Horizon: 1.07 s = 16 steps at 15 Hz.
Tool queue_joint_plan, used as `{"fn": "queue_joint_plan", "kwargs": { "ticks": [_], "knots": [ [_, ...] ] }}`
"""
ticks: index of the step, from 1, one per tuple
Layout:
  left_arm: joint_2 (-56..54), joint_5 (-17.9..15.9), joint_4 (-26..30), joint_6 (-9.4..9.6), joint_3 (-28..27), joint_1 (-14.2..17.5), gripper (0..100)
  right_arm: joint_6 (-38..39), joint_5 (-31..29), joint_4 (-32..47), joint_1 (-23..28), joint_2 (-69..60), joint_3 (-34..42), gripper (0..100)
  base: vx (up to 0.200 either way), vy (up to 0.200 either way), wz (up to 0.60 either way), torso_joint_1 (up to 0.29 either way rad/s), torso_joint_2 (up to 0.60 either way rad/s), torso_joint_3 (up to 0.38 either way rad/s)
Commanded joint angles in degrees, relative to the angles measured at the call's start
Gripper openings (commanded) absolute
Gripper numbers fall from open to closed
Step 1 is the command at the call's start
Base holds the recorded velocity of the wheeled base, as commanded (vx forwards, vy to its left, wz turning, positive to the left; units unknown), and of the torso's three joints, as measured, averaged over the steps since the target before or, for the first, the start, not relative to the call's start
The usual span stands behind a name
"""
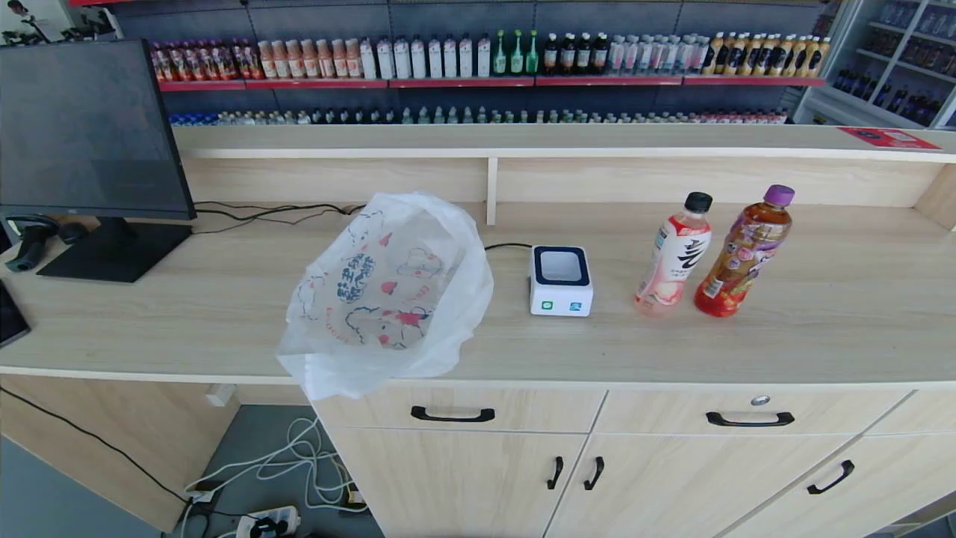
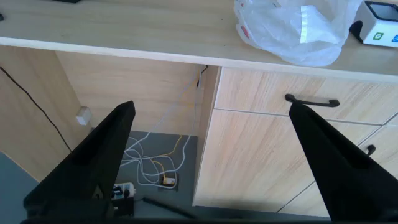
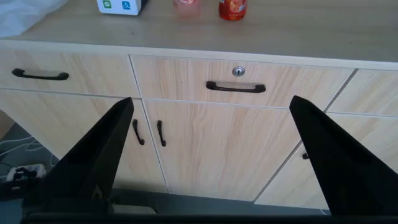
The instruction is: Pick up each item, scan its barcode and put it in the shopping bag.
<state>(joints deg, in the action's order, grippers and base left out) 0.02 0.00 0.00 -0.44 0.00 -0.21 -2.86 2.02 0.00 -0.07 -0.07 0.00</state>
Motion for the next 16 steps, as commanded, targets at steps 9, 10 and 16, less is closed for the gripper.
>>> {"fn": "queue_joint_plan", "kwargs": {
  "ticks": [9, 10, 16],
  "knots": [
    [0.0, 0.0, 0.0, 0.0, 0.0, 0.0, 100, -3.8, 1.0, -9.5, -1.2, 33.6, -28.3, 100, 0.0, 0.0, 0.0, 0.0, 0.0, 0.0],
    [0.0, 0.0, 0.0, 0.09, 0.0, 0.0, 100, -5.5, 1.0, -19.4, -1.8, 42.1, -30.1, 100, 0.0, 0.0, 0.0, 0.0, 0.0, 0.0],
    [0.0, 0.0, 0.0, 0.0, 0.0, 0.0, 100, -4.9, 0.6, -59.3, -8.0, 72.1, -29.7, 100, 0.0, 0.0, 0.0, 0.0, 0.0, 0.0]
  ]
}}
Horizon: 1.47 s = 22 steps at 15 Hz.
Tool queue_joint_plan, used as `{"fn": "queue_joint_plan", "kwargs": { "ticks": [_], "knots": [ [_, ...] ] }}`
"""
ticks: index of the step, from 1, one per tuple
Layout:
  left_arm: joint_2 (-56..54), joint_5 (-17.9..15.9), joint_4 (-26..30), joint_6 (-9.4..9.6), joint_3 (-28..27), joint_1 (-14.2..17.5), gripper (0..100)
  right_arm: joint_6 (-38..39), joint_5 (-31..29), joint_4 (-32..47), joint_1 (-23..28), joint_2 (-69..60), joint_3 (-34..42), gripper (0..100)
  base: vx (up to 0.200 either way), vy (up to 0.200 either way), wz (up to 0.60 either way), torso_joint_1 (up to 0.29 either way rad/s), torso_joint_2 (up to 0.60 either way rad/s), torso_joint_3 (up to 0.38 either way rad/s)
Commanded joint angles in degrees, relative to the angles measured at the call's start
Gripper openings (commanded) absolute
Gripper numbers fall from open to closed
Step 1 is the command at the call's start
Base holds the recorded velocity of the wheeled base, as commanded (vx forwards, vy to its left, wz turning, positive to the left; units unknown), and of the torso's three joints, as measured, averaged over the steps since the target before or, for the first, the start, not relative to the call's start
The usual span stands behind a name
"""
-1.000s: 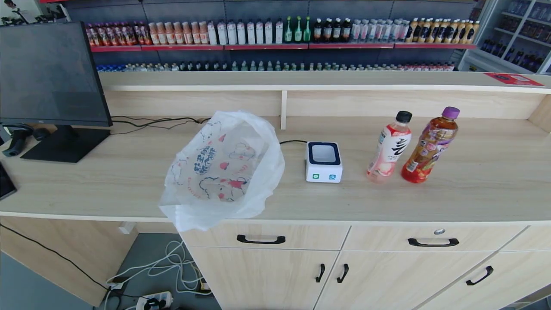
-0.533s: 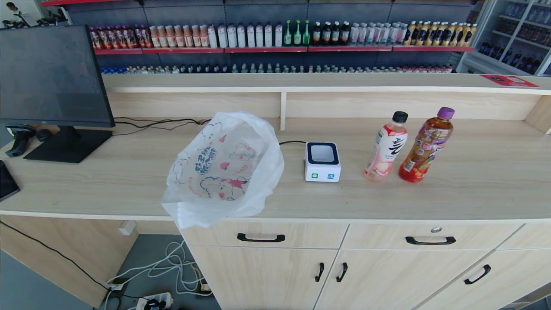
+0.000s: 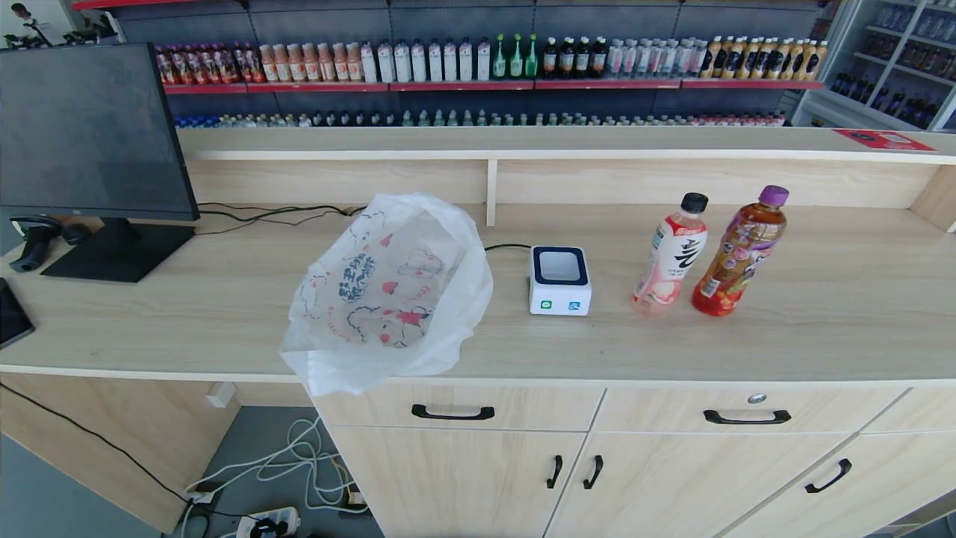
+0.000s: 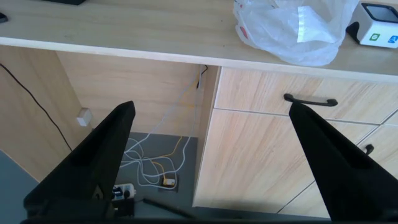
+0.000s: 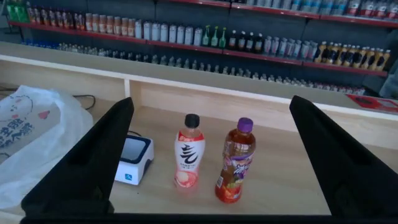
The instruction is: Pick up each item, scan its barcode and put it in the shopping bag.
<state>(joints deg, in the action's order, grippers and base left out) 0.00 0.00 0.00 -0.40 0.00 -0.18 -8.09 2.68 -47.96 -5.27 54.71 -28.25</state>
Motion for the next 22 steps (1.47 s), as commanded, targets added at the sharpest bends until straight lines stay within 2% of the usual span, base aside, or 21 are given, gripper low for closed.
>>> {"fn": "queue_joint_plan", "kwargs": {
  "ticks": [1, 2, 4, 12, 22],
  "knots": [
    [0.0, 0.0, 0.0, -0.04, 0.0, 0.0, 100, 2.1, 0.0, -15.7, -3.6, 20.3, -0.7, 100, 0.0, 0.0, 0.0, 0.0, 0.0, 0.0],
    [0.0, 0.0, 0.0, -0.04, 0.0, 0.0, 100, 2.6, 0.0, -17.1, -3.7, 21.4, -0.6, 100, 0.0, 0.0, 0.0, 0.0, 0.0, 0.0],
    [0.0, 0.0, 0.0, -0.04, 0.0, 0.0, 100, 3.4, 0.0, -25.0, -3.8, 28.1, 0.8, 100, 0.0, 0.0, 0.0, 0.0, 0.0, 0.0],
    [0.0, 0.0, 0.0, -0.04, 0.0, 0.0, 100, 4.7, 0.1, -30.4, -3.2, 37.0, 5.2, 100, 0.0, 0.0, 0.0, 0.0, 0.0, 0.0],
    [0.0, 0.0, 0.0, -0.13, 0.0, 0.0, 100, 4.8, 0.2, -32.6, -1.8, 50.1, 2.4, 100, 0.0, 0.0, 0.0, 0.0, 0.0, 0.0]
  ]
}}
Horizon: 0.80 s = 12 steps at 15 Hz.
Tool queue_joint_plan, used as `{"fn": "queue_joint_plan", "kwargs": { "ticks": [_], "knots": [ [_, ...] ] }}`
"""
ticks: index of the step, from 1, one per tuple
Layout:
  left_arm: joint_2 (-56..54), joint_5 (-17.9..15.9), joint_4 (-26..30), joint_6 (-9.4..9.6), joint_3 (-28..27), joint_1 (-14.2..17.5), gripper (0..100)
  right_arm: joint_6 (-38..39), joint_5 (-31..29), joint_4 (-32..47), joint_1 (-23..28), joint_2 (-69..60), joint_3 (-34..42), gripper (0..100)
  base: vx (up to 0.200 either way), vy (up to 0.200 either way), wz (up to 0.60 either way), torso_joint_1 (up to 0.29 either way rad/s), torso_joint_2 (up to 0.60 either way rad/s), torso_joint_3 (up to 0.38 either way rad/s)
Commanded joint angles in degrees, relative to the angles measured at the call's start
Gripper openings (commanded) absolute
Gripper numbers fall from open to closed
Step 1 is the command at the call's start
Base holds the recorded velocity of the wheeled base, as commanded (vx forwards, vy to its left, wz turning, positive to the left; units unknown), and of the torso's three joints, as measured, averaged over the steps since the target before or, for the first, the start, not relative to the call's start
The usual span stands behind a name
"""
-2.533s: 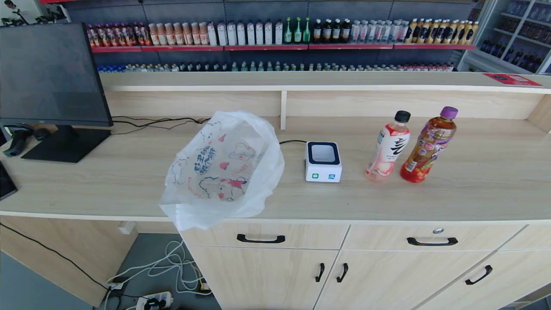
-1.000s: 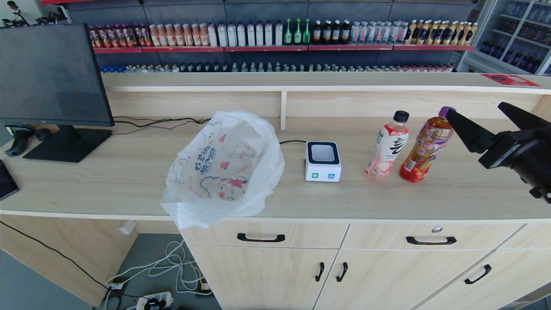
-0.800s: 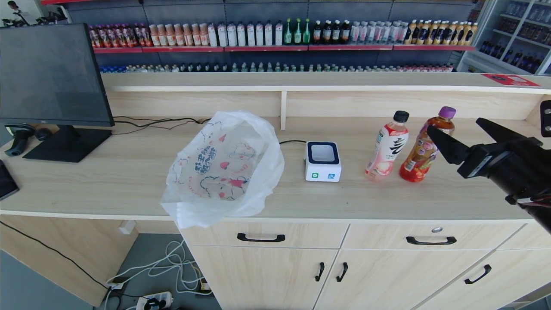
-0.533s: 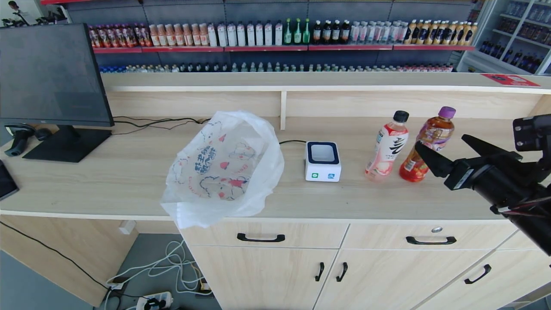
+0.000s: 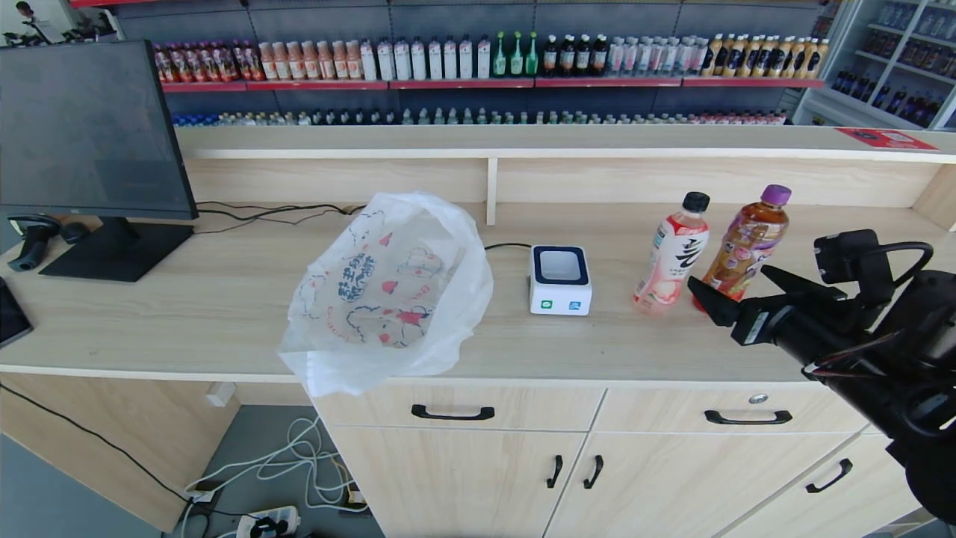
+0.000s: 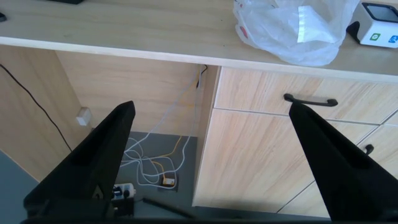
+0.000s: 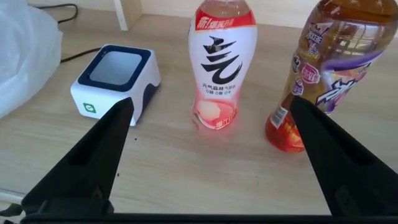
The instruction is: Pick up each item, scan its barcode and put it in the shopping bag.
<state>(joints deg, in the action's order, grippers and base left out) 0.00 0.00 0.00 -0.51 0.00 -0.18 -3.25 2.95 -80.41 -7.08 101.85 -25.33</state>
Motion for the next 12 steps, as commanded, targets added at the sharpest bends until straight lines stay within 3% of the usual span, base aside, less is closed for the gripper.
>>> {"fn": "queue_joint_plan", "kwargs": {
  "ticks": [1, 12],
  "knots": [
    [0.0, 0.0, 0.0, -0.02, 0.0, 0.0, 100, 0.0, 0.0, -0.2, 0.1, 3.5, -0.8, 100, 0.0, 0.0, 0.0, 0.0, 0.0, 0.0],
    [0.0, 0.0, 0.0, -0.02, 0.0, 0.0, 100, 5.4, -0.1, -2.2, -0.1, 14.2, -8.6, 100, 0.0, 0.0, 0.0, 0.0, 0.0, 0.0]
  ]
}}
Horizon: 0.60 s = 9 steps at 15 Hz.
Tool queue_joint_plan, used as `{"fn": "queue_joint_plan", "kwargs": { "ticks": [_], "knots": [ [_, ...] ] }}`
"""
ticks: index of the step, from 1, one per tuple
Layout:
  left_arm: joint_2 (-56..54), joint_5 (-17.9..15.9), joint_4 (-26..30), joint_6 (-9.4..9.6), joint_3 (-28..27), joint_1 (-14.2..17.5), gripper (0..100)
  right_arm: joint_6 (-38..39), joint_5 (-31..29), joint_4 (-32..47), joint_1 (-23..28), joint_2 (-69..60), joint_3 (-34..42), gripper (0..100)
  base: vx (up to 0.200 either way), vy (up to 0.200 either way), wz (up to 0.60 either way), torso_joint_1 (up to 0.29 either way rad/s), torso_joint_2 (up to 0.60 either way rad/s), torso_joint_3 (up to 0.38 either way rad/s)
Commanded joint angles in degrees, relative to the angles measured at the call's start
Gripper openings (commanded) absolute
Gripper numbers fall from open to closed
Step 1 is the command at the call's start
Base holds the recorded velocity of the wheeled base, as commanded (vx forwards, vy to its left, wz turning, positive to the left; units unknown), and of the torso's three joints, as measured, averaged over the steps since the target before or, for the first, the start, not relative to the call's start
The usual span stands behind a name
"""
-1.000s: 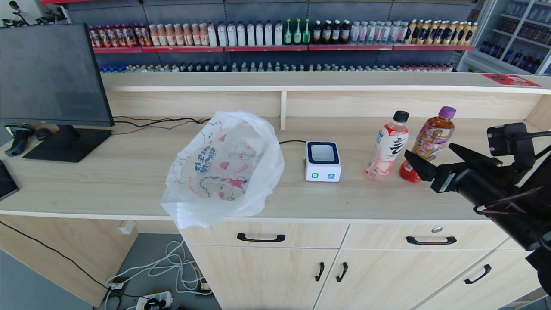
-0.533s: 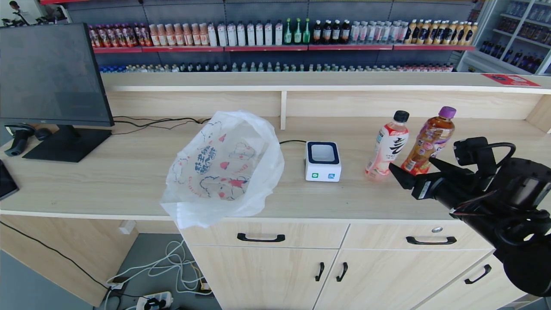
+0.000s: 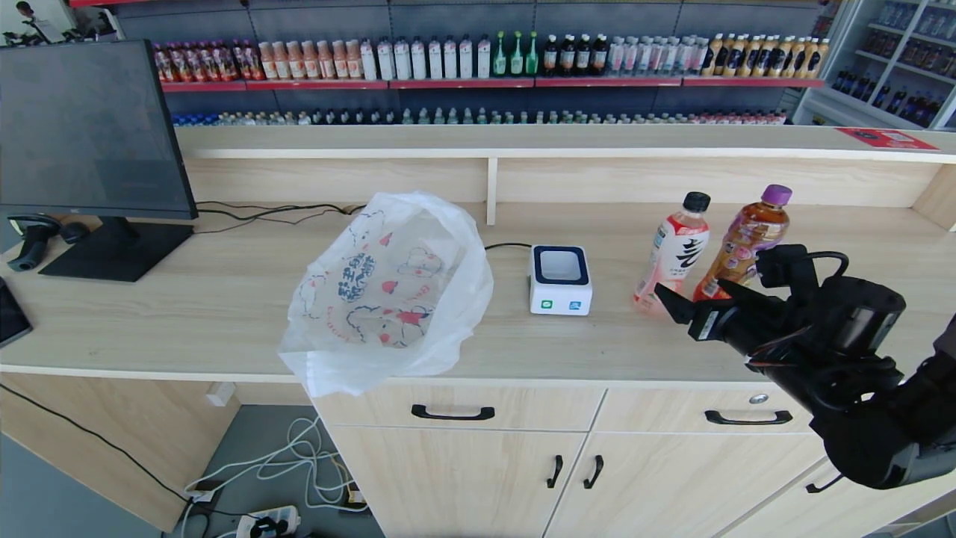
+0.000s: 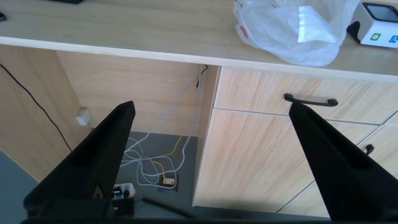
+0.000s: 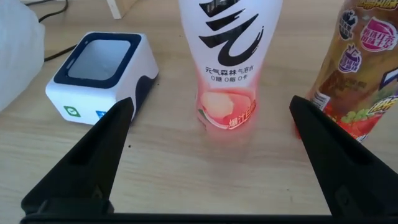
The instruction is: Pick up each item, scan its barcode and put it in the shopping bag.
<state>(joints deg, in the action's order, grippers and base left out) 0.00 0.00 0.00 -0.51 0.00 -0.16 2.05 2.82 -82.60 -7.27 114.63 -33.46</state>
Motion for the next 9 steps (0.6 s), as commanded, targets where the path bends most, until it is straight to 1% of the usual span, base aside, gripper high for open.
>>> {"fn": "queue_joint_plan", "kwargs": {
  "ticks": [1, 9],
  "knots": [
    [0.0, 0.0, 0.0, -0.02, 0.0, 0.0, 100, 0.1, 0.0, -0.1, 0.1, 1.9, -1.2, 100, 0.0, 0.0, 0.0, 0.0, 0.0, 0.0],
    [0.0, 0.0, 0.0, -0.02, 0.0, 0.0, 100, 1.5, -1.4, 0.0, 0.2, 6.4, -8.0, 100, 0.0, 0.0, 0.0, 0.0, 0.0, 0.0]
  ]
}}
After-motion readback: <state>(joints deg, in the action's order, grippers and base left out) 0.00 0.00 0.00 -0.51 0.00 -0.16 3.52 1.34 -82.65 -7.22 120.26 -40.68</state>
